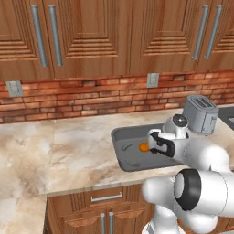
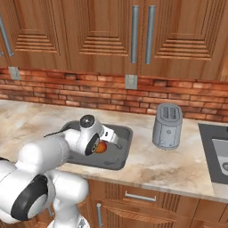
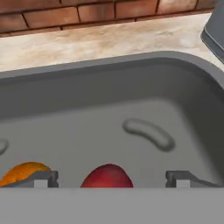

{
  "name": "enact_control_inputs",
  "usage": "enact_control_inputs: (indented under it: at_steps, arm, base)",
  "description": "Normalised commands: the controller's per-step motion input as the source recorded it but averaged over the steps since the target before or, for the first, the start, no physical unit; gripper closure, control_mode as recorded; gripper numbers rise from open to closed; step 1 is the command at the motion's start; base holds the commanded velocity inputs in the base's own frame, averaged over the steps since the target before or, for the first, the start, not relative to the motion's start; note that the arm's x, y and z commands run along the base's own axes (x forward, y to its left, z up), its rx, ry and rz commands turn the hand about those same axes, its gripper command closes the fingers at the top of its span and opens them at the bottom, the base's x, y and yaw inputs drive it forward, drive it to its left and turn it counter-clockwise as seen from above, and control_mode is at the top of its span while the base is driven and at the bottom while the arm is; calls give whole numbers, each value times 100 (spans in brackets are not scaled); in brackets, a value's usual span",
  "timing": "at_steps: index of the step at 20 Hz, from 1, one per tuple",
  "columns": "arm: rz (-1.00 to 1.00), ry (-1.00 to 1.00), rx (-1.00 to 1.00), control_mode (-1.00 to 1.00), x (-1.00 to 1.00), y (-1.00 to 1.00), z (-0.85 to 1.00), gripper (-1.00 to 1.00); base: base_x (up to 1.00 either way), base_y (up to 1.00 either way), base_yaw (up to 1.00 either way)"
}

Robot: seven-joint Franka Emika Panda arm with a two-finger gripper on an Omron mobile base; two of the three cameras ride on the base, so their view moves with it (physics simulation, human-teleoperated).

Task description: Pick the mango and tangerine from the fridge and place them inside the tupperware on the counter.

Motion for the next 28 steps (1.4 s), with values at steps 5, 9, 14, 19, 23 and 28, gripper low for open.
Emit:
enact_control_inputs:
  at_steps: [5,9,14,19,23,28]
  arm:
    - [0,-8,0,-100,-96,-41,95,-100]
    - [0,-14,0,-100,-100,-51,96,-100]
    - [0,-13,0,-100,-98,-77,79,-100]
    - [0,-16,0,-100,-91,-79,81,-100]
    - [0,-10,0,-100,-74,-74,96,-100]
    - [0,-1,0,-100,-49,-56,100,-100]
  base:
    - [0,0,0]
    - [0,0,0]
    - [0,0,0]
    - [0,0,0]
    - [0,0,0]
    - [0,0,0]
